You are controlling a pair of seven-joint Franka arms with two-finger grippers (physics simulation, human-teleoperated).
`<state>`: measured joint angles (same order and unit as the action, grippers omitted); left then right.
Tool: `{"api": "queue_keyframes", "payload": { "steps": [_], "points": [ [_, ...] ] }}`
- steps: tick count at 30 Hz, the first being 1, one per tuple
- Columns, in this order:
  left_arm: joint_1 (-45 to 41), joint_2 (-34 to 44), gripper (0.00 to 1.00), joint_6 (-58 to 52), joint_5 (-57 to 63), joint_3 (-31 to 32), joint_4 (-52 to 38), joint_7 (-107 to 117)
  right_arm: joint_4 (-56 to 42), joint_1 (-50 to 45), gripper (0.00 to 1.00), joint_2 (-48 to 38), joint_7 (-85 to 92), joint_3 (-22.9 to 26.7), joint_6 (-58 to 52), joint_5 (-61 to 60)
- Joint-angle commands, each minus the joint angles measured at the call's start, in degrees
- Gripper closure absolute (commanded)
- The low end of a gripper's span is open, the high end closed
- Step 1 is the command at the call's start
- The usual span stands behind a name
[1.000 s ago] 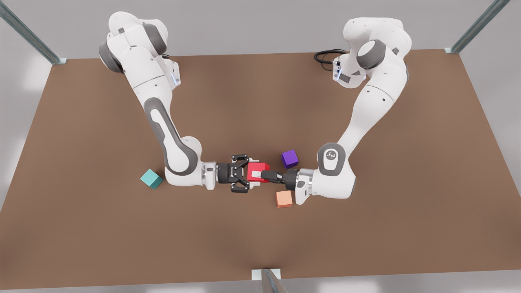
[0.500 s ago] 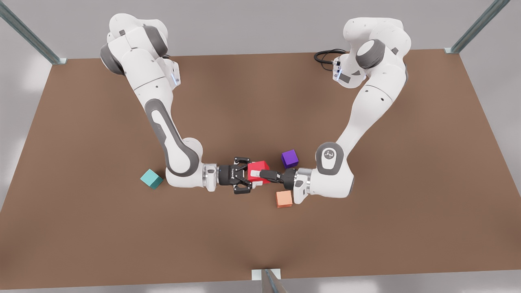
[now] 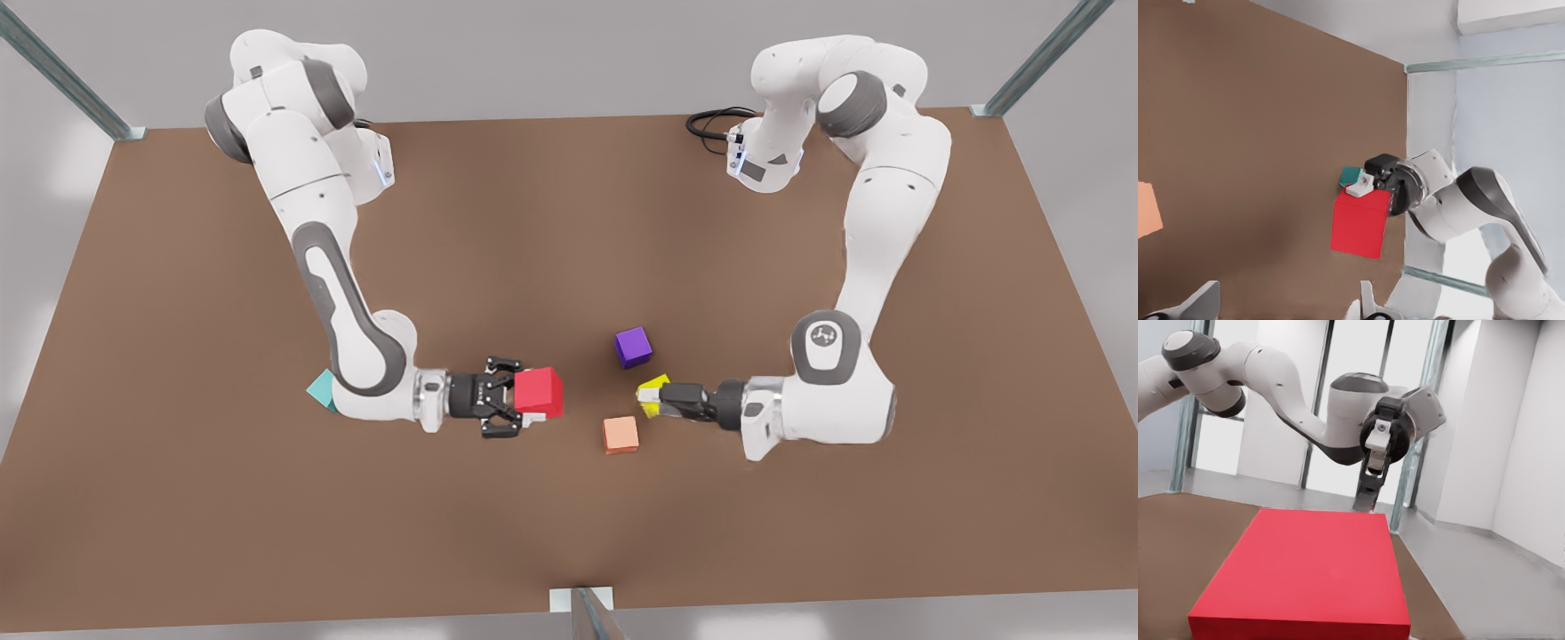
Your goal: Pick up red wooden cube and pass to hand red wooden cube and place in blue wooden cube
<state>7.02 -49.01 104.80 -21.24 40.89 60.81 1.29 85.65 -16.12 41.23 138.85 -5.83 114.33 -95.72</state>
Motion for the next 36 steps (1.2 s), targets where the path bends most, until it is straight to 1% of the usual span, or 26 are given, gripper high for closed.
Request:
{"api": "queue_keyframes", "payload": {
  "steps": [1,2,3,4,5,6,7,8,9,10,11,13,15,18,21,28,34,36],
  "points": [
    [-1.0,3.8,0.0,-32.4,41.3,0.2,-0.4,22.4,0.0,1.6,0.44,-0.3,-0.9,0.1,-0.2,6.6],
    [0.8,4.7,0.0,-36.5,45.2,-0.1,-0.8,22.4,-0.4,3.9,0.44,-0.4,-4.9,0.1,-0.8,14.2],
    [5.8,5.4,0.0,-35.6,45.2,0.2,-1.0,22.3,-0.4,6.3,0.44,-1.1,-9.5,0.1,-2.2,21.9],
    [12.0,5.7,0.0,-35.1,45.2,3.5,-1.0,22.1,0.0,9.4,0.44,-2.0,-17.9,0.1,-5.1,32.8],
    [15.6,7.3,0.0,-35.1,46.0,7.0,-1.0,22.1,0.2,11.5,0.44,-2.6,-28.0,0.2,-7.3,42.2],
    [15.2,8.1,0.0,-33.8,49.4,7.9,-0.3,21.7,1.3,13.1,0.44,-4.1,-37.1,1.1,-7.5,50.4],
    [1.0,23.9,0.0,-21.6,41.8,-15.4,15.1,11.3,2.5,13.0,0.44,-6.3,-42.5,4.8,-7.5,58.5],
    [-7.4,30.7,0.0,-17.9,31.8,-29.9,21.5,1.1,6.3,13.0,0.44,-10.2,-49.5,6.7,-7.5,61.9],
    [-7.9,33.3,0.0,-21.8,31.4,-31.2,21.8,-4.3,7.9,13.3,0.44,-12.7,-55.9,7.5,-7.5,66.9],
    [-7.8,32.3,0.0,-31.1,27.6,-30.9,17.2,-4.0,8.7,13.7,0.44,-14.5,-65.6,8.3,-7.5,74.4],
    [-8.0,30.5,0.0,-33.5,27.2,-30.8,14.2,-3.5,8.7,13.7,0.44,-14.9,-68.9,9.3,-7.5,78.6],
    [-7.9,28.9,0.0,-32.2,26.9,-30.8,14.2,-0.8,8.7,13.7,0.44,-15.9,-74.4,9.3,-7.2,88.7],
    [-7.7,28.8,0.0,-32.4,24.3,-30.0,14.2,-0.8,8.7,13.2,0.43,-15.7,-77.7,9.3,-3.3,99.7],
    [-7.6,29.0,0.0,-32.5,23.9,-29.9,14.2,-1.0,9.7,11.6,0.43,-15.5,-81.5,9.3,-1.7,104.5],
    [-7.6,28.9,0.0,-32.5,23.8,-30.0,14.2,-0.8,14.3,10.4,0.43,-16.3,-86.8,9.3,3.4,108.0],
    [-8.0,28.7,0.0,-32.6,23.6,-29.9,14.4,-0.8,18.8,9.1,0.43,-16.8,-89.5,9.2,9.2,108.7],
    [-7.9,28.1,0.0,-32.6,23.6,-29.9,14.4,-0.8,28.8,8.2,0.43,-20.9,-91.7,8.6,14.5,108.9],
    [-8.0,28.1,0.0,-32.6,23.5,-29.9,14.4,-0.8,29.4,7.9,0.43,-21.2,-91.7,8.6,14.6,108.9]
  ]
}}
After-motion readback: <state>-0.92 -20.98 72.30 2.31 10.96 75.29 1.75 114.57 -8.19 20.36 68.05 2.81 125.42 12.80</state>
